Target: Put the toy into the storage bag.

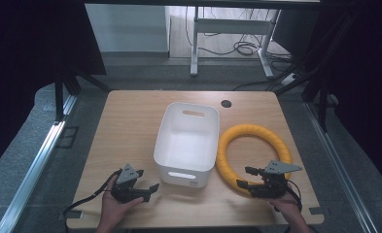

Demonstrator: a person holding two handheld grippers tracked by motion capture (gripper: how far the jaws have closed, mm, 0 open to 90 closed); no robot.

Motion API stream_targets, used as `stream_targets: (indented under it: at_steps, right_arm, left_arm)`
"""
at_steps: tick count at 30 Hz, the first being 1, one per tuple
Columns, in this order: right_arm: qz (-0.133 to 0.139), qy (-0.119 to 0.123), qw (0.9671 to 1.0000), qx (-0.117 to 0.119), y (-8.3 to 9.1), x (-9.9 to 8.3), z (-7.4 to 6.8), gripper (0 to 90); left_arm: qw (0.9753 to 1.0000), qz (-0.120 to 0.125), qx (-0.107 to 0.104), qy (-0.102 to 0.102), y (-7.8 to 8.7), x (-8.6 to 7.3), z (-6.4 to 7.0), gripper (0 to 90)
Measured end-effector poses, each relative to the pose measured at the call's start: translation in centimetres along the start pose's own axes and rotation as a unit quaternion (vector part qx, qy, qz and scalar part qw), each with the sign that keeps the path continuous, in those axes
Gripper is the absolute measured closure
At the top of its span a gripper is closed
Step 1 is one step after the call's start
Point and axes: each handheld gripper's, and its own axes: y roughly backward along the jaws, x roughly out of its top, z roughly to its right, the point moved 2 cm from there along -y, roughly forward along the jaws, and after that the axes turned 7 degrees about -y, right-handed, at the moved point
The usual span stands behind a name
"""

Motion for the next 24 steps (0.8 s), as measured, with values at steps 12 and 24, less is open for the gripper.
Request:
stream_targets:
  at_steps: [12,24]
  right_arm:
    - [-0.008,-0.002,1.0,-0.003,0.3,0.3,0.2,33.6]
    - [-0.036,0.028,0.999,-0.003,-0.5,1.6,0.0,31.2]
  left_arm:
    - [0.9999,-0.011,-0.009,0.008,0.1,-0.1,0.3,19.7]
    - [0.9996,-0.026,-0.007,0.002,0.6,-0.7,1.3,19.0]
